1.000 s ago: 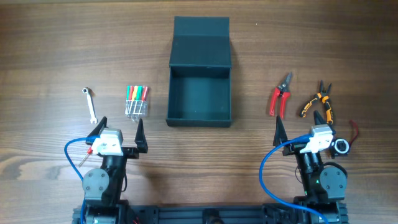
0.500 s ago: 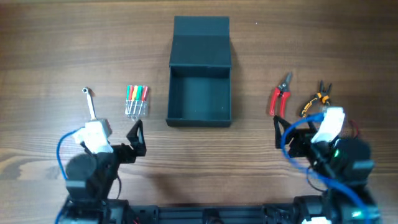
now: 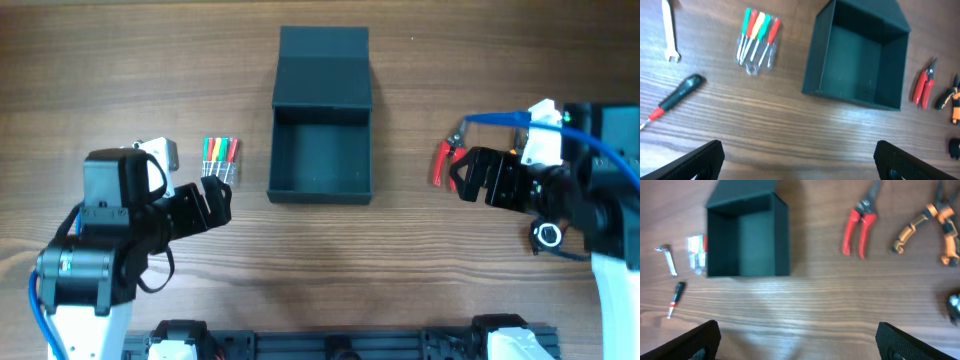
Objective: Pack container
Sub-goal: 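Move the right gripper over the red-handled snips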
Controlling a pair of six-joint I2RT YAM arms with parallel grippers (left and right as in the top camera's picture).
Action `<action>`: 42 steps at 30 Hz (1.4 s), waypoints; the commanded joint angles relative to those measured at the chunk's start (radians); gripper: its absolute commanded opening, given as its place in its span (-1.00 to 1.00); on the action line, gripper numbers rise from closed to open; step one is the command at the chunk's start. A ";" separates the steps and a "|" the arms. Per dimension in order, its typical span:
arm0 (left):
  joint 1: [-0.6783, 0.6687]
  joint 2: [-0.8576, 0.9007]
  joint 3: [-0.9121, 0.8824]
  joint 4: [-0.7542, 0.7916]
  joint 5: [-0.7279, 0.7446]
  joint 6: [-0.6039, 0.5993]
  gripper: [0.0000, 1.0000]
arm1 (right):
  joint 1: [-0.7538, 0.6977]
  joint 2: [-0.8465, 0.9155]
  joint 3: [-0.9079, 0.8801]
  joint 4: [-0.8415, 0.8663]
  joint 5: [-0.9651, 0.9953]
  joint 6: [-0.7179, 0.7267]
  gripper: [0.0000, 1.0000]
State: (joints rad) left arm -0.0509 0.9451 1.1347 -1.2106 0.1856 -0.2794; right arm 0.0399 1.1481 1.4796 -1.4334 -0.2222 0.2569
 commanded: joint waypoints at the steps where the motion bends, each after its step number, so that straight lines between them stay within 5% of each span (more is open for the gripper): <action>1: -0.003 0.031 0.018 -0.017 0.031 -0.012 1.00 | 0.005 0.102 0.033 -0.015 0.190 0.051 0.99; 18: -0.003 0.131 0.018 0.003 -0.031 0.036 0.99 | 0.035 0.649 0.032 0.358 0.215 -0.047 0.99; 42: -0.003 0.132 0.018 0.002 -0.049 0.036 0.99 | 0.080 0.734 -0.147 0.531 0.247 -0.051 0.99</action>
State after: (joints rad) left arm -0.0509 1.0752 1.1355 -1.2114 0.1467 -0.2642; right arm 0.1188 1.8629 1.3895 -0.9287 0.0051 0.2146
